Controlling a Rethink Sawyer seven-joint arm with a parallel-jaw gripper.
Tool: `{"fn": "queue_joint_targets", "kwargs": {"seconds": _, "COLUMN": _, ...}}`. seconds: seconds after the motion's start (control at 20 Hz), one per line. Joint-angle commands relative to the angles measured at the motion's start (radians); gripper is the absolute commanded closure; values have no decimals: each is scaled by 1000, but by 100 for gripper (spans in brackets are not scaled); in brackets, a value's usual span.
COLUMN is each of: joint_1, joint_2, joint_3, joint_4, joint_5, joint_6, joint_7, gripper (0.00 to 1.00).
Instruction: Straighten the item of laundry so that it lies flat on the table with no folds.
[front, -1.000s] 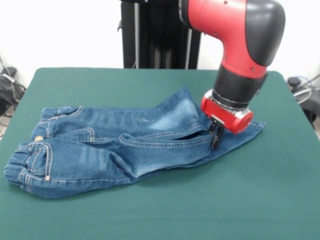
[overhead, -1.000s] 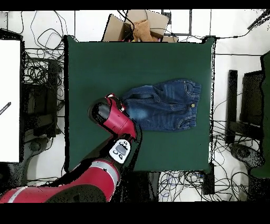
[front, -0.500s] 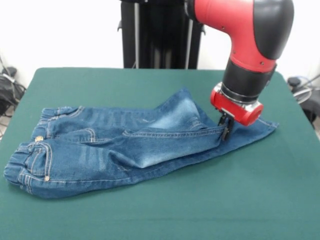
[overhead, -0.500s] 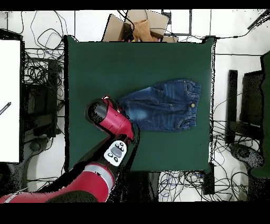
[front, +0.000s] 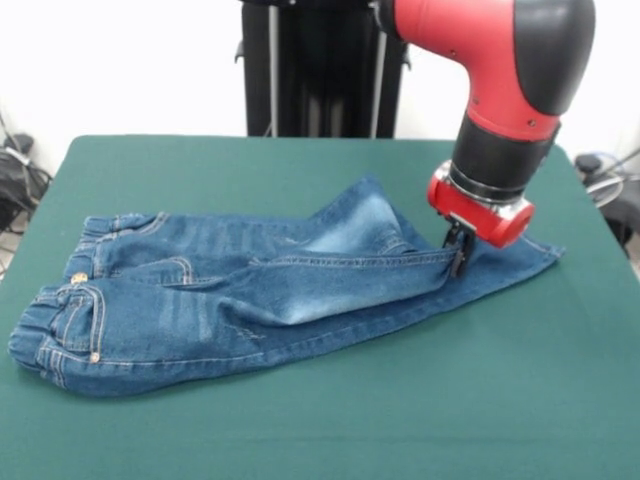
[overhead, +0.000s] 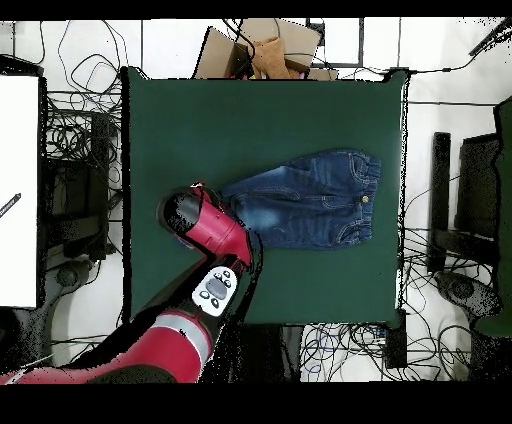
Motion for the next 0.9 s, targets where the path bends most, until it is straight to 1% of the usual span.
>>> {"fn": "queue_joint_targets", "kwargs": {"seconds": 0.05, "joint_1": 31, "joint_2": 9, "joint_3": 35, "joint_4": -61, "joint_5": 3, "joint_6": 134, "joint_7": 317, "gripper": 100}}
{"fn": "queue_joint_targets", "kwargs": {"seconds": 0.4, "joint_1": 69, "joint_2": 46, "joint_3": -8, "joint_4": -118, "joint_5": 17, "joint_6": 187, "joint_7": 389, "gripper": 100}}
{"fn": "queue_joint_targets", "kwargs": {"seconds": 0.9, "joint_1": 81, "joint_2": 74, "joint_3": -28, "joint_4": -181, "joint_5": 1, "joint_6": 234, "joint_7": 434, "gripper": 100}}
